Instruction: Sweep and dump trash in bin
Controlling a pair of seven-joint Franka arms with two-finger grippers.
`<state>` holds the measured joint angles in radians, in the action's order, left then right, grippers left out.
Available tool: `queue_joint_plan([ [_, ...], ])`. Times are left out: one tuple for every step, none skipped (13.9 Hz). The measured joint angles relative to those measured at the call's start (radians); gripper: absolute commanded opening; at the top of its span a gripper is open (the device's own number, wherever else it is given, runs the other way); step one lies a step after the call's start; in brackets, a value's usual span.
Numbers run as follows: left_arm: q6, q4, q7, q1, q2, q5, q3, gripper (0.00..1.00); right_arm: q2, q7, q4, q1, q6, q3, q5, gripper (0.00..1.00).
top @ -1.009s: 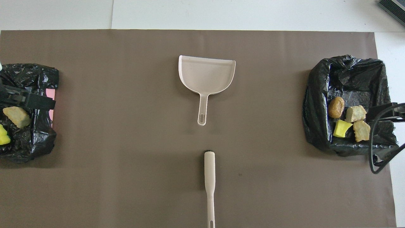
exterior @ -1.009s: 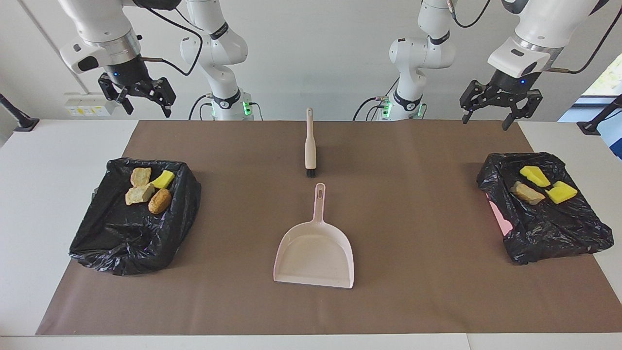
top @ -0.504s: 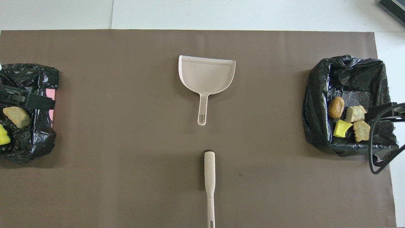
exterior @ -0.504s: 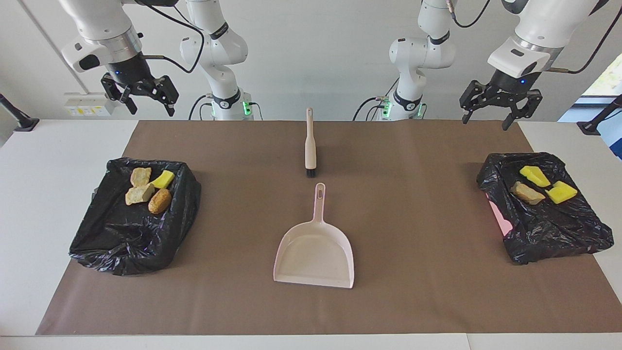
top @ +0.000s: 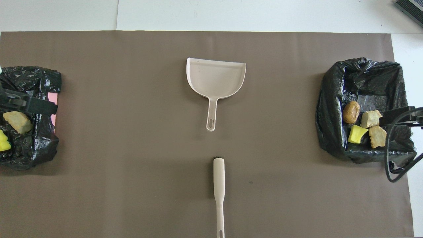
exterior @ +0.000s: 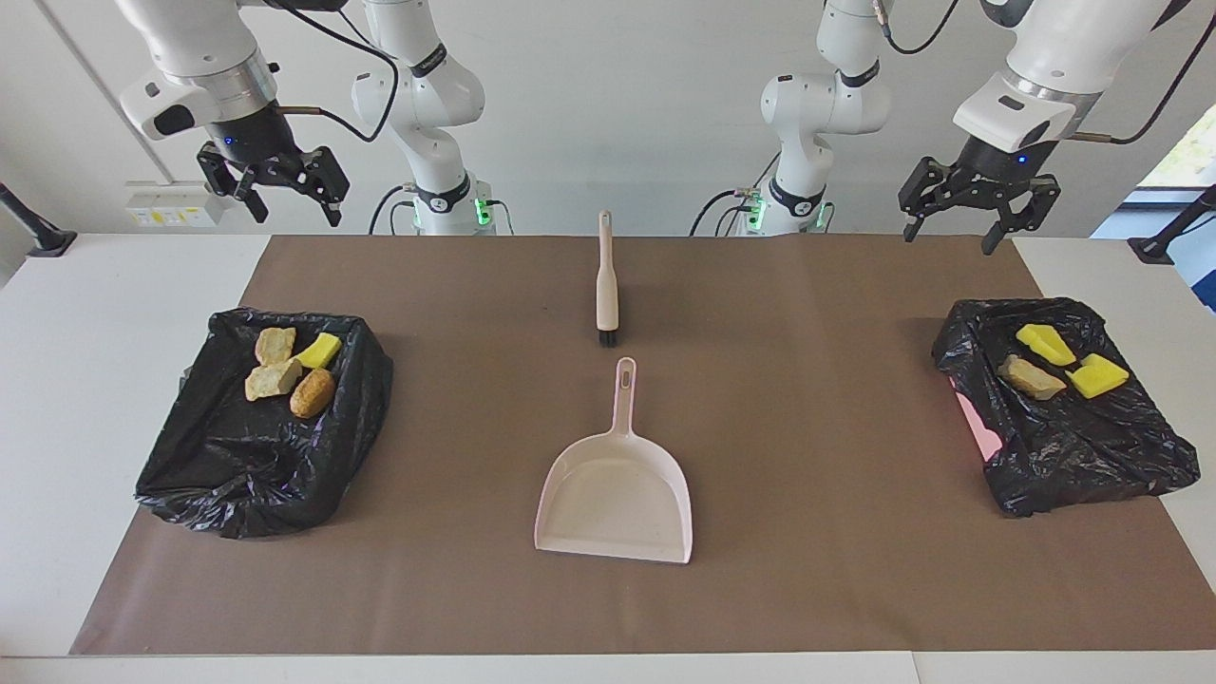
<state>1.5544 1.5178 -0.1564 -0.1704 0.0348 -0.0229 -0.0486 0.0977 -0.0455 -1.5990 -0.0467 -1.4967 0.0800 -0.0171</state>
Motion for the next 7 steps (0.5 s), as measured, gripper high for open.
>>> queue_joint_plan([
  [0.0,0.0,0.0,0.0,0.0,0.0,0.0,1.0,0.002,0.0,0.0,0.0,0.001,0.0,0.0,1.0],
  [0.0,0.0,0.0,0.0,0.0,0.0,0.0,1.0,0.004,0.0,0.0,0.0,0.003,0.0,0.0,1.0],
  [0.0,0.0,0.0,0.0,0.0,0.0,0.0,1.0,0.006,0.0,0.0,0.0,0.005,0.0,0.0,1.0],
  [0.0,0.0,0.0,0.0,0.0,0.0,0.0,1.0,0.008,0.0,0.0,0.0,0.006,0.0,0.0,1.0],
  [0.0,0.0,0.0,0.0,0.0,0.0,0.0,1.0,0.011,0.0,0.0,0.0,0.007,0.0,0.0,1.0],
  [0.0,0.0,0.0,0.0,0.0,0.0,0.0,1.0,0.013,0.0,0.0,0.0,0.007,0.0,0.0,1.0],
  [0.0,0.0,0.0,0.0,0.0,0.0,0.0,1.0,0.014,0.0,0.0,0.0,0.007,0.0,0.0,1.0],
])
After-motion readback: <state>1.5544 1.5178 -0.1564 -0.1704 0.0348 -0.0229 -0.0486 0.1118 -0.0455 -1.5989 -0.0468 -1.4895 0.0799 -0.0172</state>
